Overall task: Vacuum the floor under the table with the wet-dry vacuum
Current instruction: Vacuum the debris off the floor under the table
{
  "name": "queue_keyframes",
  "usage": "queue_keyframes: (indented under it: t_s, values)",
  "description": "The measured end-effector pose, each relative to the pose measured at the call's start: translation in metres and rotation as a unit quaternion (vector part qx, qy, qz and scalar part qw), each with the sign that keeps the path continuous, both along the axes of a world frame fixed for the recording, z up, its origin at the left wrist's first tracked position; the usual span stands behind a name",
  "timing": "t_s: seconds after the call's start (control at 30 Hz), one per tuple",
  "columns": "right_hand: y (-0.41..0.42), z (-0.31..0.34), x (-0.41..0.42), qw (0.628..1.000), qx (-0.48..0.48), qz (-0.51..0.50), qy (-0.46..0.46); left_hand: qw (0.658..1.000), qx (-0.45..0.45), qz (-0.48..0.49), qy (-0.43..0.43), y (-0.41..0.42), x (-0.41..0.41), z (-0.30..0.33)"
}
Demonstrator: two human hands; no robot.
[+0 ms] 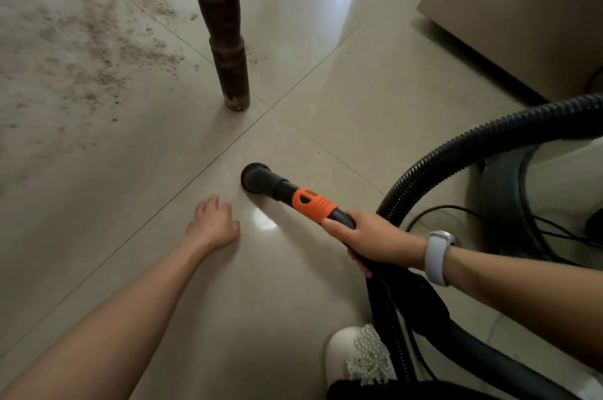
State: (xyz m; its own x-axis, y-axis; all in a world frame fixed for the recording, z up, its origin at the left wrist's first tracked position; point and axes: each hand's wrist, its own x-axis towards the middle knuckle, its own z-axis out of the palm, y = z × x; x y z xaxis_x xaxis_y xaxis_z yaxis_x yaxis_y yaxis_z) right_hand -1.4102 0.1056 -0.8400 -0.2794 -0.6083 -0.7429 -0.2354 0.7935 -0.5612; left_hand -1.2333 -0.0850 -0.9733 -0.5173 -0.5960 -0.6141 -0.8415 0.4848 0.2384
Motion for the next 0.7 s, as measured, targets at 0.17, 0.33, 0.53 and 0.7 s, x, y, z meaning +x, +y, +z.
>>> queue_keyframes:
  t_s: [0.17,0.33,0.53,0.7]
  values:
    - [-0.012,0.005,-0.003,1.0,0.009,-0.006,-0.007,0.999,-0.001,0.003,-0.034,-0.008,0.03,0.003]
    - [-0.039,0.001,0.028,0.994,0.029,0.09,-0.05,0.997,0.007,0.052,-0.057,-0.021,0.054,0.012]
    - [-0.101,0.006,0.04,0.996,0.001,0.085,-0.008,0.992,0.041,0.11,-0.049,-0.024,0.085,0.033]
    - [-0.147,-0.002,0.061,0.997,-0.024,0.067,-0.003,0.97,0.095,0.216,0.063,-0.029,0.098,0.066]
